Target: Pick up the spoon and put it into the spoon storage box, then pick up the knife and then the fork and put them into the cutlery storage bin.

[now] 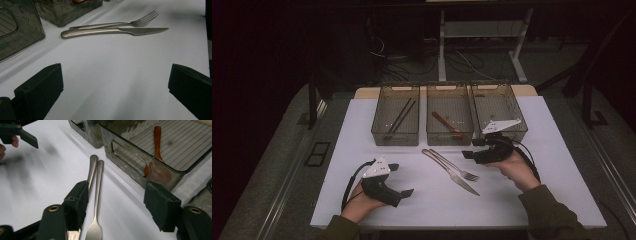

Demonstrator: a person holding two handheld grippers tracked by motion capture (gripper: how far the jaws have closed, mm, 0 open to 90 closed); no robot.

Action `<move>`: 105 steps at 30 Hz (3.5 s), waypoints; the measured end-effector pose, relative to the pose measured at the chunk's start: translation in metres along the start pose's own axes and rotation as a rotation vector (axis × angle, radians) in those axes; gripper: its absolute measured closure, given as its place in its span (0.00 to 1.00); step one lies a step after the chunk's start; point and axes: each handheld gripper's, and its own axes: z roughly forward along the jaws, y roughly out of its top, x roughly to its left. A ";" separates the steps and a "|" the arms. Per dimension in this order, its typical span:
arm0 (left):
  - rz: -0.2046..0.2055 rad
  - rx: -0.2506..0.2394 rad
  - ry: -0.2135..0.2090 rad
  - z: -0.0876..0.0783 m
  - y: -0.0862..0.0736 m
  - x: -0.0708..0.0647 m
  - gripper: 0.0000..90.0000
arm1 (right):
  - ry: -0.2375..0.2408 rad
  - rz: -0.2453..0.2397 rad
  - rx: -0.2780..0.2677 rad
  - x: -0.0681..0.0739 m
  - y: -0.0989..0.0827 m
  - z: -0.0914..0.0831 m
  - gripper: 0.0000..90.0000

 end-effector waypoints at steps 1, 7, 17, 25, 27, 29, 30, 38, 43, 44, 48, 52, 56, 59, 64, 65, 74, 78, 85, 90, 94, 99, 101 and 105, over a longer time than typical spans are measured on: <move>0.000 -0.001 0.000 0.000 0.000 0.000 0.00 | -0.003 0.000 0.000 0.000 0.000 0.001 0.39; 0.000 0.000 -0.002 0.001 0.000 0.000 0.00 | -0.012 -0.001 0.034 0.003 0.003 0.007 0.43; 0.001 0.007 -0.004 0.001 0.000 0.000 0.00 | 0.005 -0.022 0.121 0.011 0.009 0.018 0.51; 0.000 0.007 -0.007 0.002 0.000 0.000 0.00 | 0.019 -0.059 0.189 0.016 0.014 0.029 0.57; 0.000 0.007 -0.008 0.002 0.000 0.000 0.00 | 0.022 -0.067 0.199 0.017 0.015 0.031 0.59; 0.000 0.005 -0.008 0.002 0.000 -0.001 0.00 | 0.021 -0.075 0.218 0.018 0.015 0.034 0.61; 0.000 0.006 -0.007 0.002 0.000 -0.001 0.00 | 0.021 -0.076 0.231 0.018 0.015 0.035 0.63; 0.000 0.009 -0.009 0.002 0.000 0.000 0.00 | 0.009 -0.097 0.321 0.023 0.021 0.048 0.73; 0.000 0.008 -0.009 0.002 0.000 0.000 0.00 | 0.005 -0.121 0.394 0.025 0.024 0.057 0.77; 0.000 0.009 -0.009 0.002 0.000 0.000 0.00 | 0.008 -0.124 0.403 0.025 0.024 0.059 0.78; 0.000 0.007 -0.009 0.001 0.000 -0.001 0.00 | 0.005 -0.136 0.448 0.026 0.024 0.064 0.81; -0.001 0.009 -0.009 0.002 -0.001 -0.001 0.00 | 0.010 -0.133 0.473 0.026 0.025 0.069 0.82; -0.002 0.005 -0.009 0.002 -0.001 -0.001 0.00 | 0.001 -0.136 0.497 0.027 0.024 0.073 0.83; -0.002 0.006 -0.010 0.002 -0.001 -0.001 0.00 | -0.004 -0.144 0.517 0.028 0.024 0.076 0.84; -0.002 0.007 -0.010 0.001 -0.001 -0.001 0.00 | -0.014 -0.169 0.546 0.030 0.025 0.082 0.86; -0.002 0.007 -0.010 0.001 -0.001 -0.001 0.00 | -0.013 -0.173 0.549 0.030 0.025 0.083 0.86; -0.002 0.005 -0.010 0.002 -0.001 -0.001 0.00 | -0.044 -0.197 0.592 0.035 0.028 0.088 0.89; 0.000 0.006 -0.010 0.002 0.000 -0.002 0.00 | -0.058 -0.182 0.625 0.038 0.031 0.091 0.90; 0.000 0.004 -0.011 0.001 0.000 -0.001 0.00 | -0.081 -0.182 0.642 0.037 0.033 0.092 0.92; 0.000 0.004 -0.012 0.001 0.000 -0.001 0.00 | -0.072 -0.168 0.634 0.038 0.032 0.091 0.93; -0.002 0.005 -0.012 0.001 -0.001 -0.001 0.00 | -0.061 -0.166 0.605 0.033 0.028 0.084 0.93; 0.000 0.009 -0.011 0.002 0.000 -0.001 0.00 | -0.024 -0.147 0.561 0.024 0.023 0.075 0.92; 0.000 0.008 -0.011 0.001 0.000 -0.001 0.00 | -0.015 -0.136 0.542 0.021 0.021 0.072 0.92; -0.001 0.007 -0.010 0.001 -0.001 -0.001 0.00 | -0.002 -0.123 0.507 0.016 0.019 0.065 0.92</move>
